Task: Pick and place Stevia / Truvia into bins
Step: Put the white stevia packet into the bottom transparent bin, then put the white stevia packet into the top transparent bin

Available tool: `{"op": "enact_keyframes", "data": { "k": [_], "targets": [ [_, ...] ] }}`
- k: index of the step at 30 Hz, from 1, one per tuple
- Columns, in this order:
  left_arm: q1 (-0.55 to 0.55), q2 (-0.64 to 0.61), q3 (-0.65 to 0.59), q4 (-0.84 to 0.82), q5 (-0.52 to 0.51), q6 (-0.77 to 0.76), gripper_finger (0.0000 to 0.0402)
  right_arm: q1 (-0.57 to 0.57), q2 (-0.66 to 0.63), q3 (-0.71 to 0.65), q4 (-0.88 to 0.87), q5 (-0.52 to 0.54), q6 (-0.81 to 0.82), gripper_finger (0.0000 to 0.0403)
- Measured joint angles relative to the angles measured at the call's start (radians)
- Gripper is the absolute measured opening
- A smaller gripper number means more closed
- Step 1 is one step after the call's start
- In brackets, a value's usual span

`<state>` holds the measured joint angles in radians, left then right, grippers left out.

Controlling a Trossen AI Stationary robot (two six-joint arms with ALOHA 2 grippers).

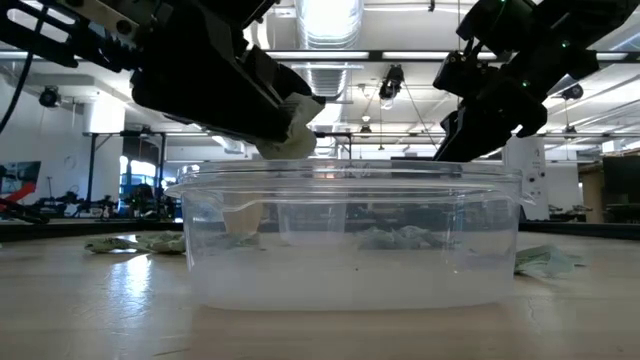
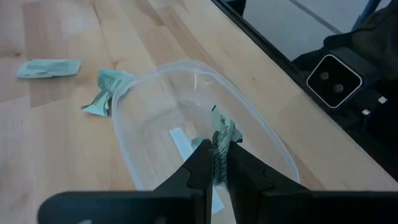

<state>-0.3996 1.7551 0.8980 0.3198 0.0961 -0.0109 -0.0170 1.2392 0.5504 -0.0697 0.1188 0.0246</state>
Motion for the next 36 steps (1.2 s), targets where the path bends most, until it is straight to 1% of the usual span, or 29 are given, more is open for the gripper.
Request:
{"op": "enact_keyframes", "data": {
  "k": [3, 5, 14, 16, 19, 21, 23, 26, 29, 32, 36],
  "targets": [
    [-0.001, -0.019, -0.002, -0.030, -0.038, 0.003, 0.0026, 0.000, 0.000, -0.001, 0.000, 0.000, -0.001, 0.0118],
    [-0.001, -0.025, -0.002, -0.046, -0.053, 0.012, 0.0039, 0.000, 0.000, -0.001, 0.000, 0.000, -0.001, 0.0116],
    [0.000, -0.030, -0.001, -0.049, -0.065, 0.018, 0.0142, 0.000, 0.000, -0.002, 0.001, 0.002, 0.000, 0.0121],
    [0.000, -0.034, -0.001, -0.053, -0.065, 0.018, 0.0157, 0.000, 0.004, -0.002, 0.009, -0.003, 0.008, 0.0123],
    [0.000, -0.063, -0.004, -0.084, -0.083, 0.017, 0.0167, -0.001, 0.030, -0.005, 0.050, -0.060, 0.011, 0.0125],
    [-0.001, -0.094, -0.004, -0.138, -0.144, 0.017, 0.0168, 0.000, 0.062, -0.005, 0.069, -0.100, 0.003, 0.0126],
    [-0.004, -0.127, -0.005, -0.201, -0.211, 0.016, 0.0168, 0.000, 0.096, -0.006, 0.075, -0.115, -0.004, 0.0125],
    [-0.012, -0.199, -0.008, -0.328, -0.299, -0.023, 0.0168, 0.000, 0.142, -0.006, 0.082, -0.114, 0.001, 0.0122],
    [-0.028, -0.276, -0.023, -0.408, -0.388, -0.075, 0.0168, 0.000, 0.187, -0.006, 0.109, -0.097, 0.022, 0.0119],
    [-0.050, -0.343, -0.054, -0.437, -0.464, -0.113, 0.0168, 0.000, 0.233, -0.006, 0.167, -0.092, 0.026, 0.0119],
    [-0.085, -0.420, -0.105, -0.433, -0.527, -0.155, 0.0168, 0.002, 0.283, -0.005, 0.259, -0.093, 0.021, 0.0118]
  ]
}}
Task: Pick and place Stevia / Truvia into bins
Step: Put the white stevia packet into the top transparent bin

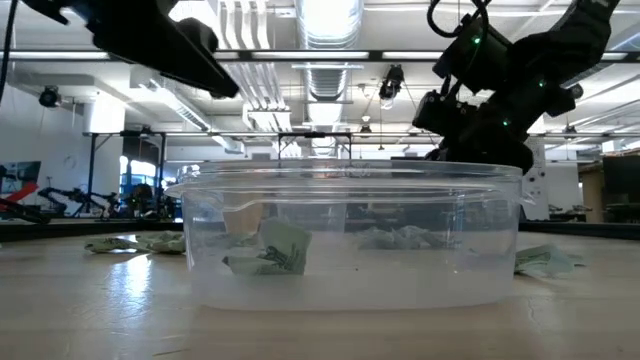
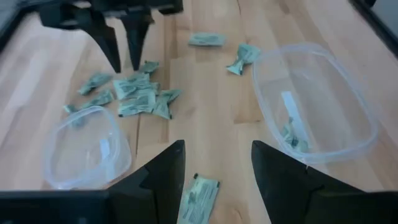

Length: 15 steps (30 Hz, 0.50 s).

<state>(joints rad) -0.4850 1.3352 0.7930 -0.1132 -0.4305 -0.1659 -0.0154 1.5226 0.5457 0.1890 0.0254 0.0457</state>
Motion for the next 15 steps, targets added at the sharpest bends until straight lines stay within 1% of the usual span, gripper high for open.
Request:
{"op": "enact_keyframes", "data": {
  "k": [4, 11, 15],
  "targets": [
    [-0.027, -0.034, -0.033, -0.001, -0.050, -0.036, 0.0168, 0.000, 0.025, 0.001, 0.013, 0.001, 0.011, 0.0118],
    [-0.033, -0.044, -0.058, 0.000, -0.060, -0.038, 0.0168, -0.001, 0.044, 0.002, 0.018, 0.001, 0.046, 0.0119],
    [-0.033, -0.044, -0.063, -0.001, -0.066, -0.038, 0.0168, -0.005, 0.036, 0.002, 0.017, 0.003, 0.059, 0.0132]
  ]
}}
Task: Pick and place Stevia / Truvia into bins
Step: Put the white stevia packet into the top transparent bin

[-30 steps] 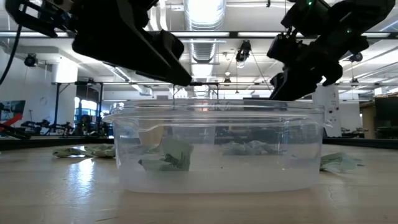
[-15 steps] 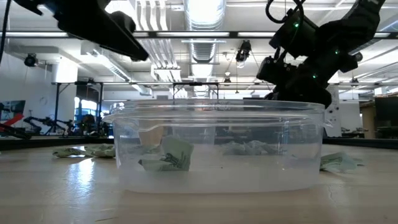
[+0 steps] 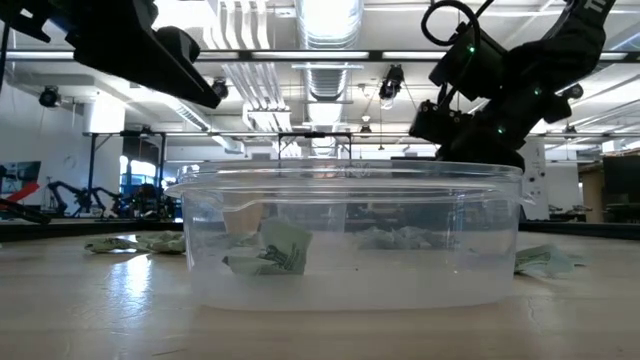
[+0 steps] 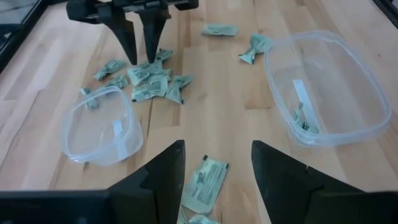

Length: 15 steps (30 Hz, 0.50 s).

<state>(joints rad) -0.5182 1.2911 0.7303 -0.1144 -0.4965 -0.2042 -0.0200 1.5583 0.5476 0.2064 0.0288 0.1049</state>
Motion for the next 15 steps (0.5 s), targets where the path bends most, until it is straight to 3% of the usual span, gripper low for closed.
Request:
{"op": "enact_keyframes", "data": {
  "k": [9, 15],
  "targets": [
    [0.000, 0.000, 0.000, 0.001, -0.001, 0.000, 0.0168, -0.005, 0.018, 0.000, 0.005, 0.000, 0.027, 0.0199],
    [0.000, 0.000, 0.000, 0.001, -0.003, 0.000, 0.0168, -0.005, 0.037, 0.003, 0.016, 0.000, 0.027, 0.0214]
  ]
}}
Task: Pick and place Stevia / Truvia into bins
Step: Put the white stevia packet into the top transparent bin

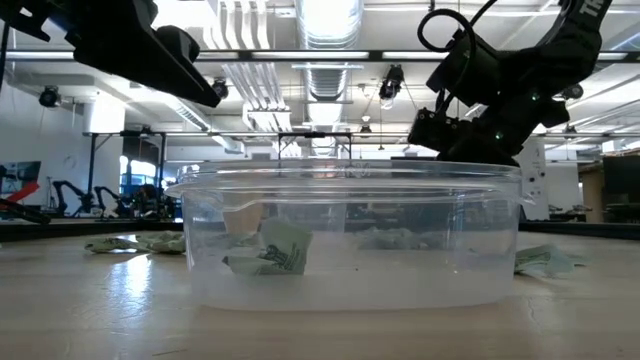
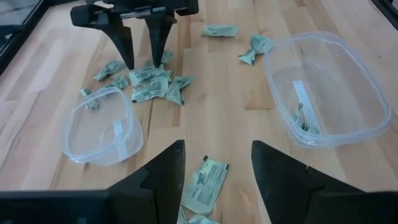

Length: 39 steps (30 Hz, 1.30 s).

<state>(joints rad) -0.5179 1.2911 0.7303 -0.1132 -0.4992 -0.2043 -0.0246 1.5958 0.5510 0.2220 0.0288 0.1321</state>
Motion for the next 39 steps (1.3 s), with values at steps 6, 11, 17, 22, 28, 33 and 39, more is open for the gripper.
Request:
{"op": "enact_keyframes", "data": {
  "k": [6, 11, 17, 22, 28, 33, 39],
  "targets": [
    [0.001, 0.000, 0.000, 0.000, 0.000, 0.000, 0.0168, 0.000, 0.025, 0.009, 0.002, -0.004, -0.003, 0.0196],
    [0.001, 0.000, 0.000, 0.000, 0.000, 0.000, 0.0168, 0.000, 0.041, 0.018, 0.021, -0.025, -0.001, 0.0192],
    [0.000, 0.000, -0.001, -0.001, 0.000, 0.000, 0.0168, 0.000, 0.045, 0.018, 0.071, -0.059, -0.003, 0.0208],
    [0.000, 0.000, -0.002, -0.001, 0.000, 0.000, 0.0168, 0.000, 0.047, 0.018, 0.070, -0.056, -0.003, 0.0203],
    [0.000, 0.000, -0.004, -0.001, 0.000, 0.000, 0.0168, 0.000, 0.088, 0.019, 0.078, -0.055, 0.019, 0.0187],
    [0.000, 0.000, -0.004, -0.001, 0.000, -0.001, 0.0168, 0.000, 0.122, 0.039, 0.086, -0.050, 0.029, 0.0181],
    [0.000, 0.000, -0.004, 0.000, 0.001, -0.001, 0.0168, 0.000, 0.114, 0.048, 0.073, -0.024, 0.000, 0.0138]
  ]
}}
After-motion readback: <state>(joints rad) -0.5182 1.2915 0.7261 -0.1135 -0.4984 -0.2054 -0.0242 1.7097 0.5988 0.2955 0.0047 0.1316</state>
